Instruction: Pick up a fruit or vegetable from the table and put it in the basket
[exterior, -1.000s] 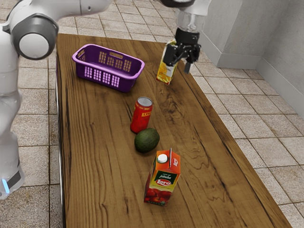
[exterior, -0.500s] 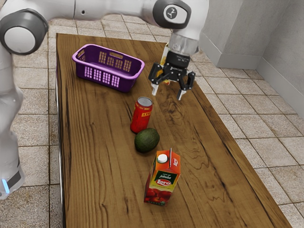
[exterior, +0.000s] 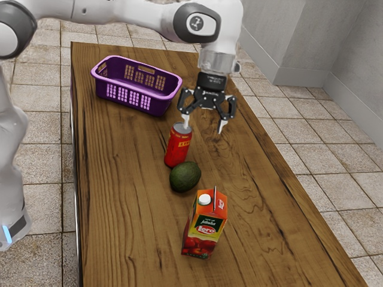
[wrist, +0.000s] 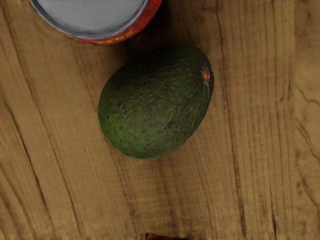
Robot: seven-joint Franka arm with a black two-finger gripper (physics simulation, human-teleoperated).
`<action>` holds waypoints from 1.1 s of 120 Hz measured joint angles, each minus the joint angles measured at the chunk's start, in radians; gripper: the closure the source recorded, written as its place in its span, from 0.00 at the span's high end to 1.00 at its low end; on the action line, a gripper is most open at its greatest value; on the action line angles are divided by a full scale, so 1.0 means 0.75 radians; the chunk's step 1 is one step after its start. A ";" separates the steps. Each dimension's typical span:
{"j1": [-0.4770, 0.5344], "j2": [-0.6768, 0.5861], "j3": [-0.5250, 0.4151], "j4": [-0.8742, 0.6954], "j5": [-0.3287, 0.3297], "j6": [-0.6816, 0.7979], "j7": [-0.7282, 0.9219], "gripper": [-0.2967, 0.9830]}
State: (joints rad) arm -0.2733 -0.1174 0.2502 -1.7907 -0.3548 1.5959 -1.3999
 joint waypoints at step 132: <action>0.100 -0.352 -0.372 -0.512 0.256 0.328 -0.247 0.77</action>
State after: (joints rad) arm -0.1980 -0.3812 -0.0290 -2.1749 -0.1629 1.8422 -1.5854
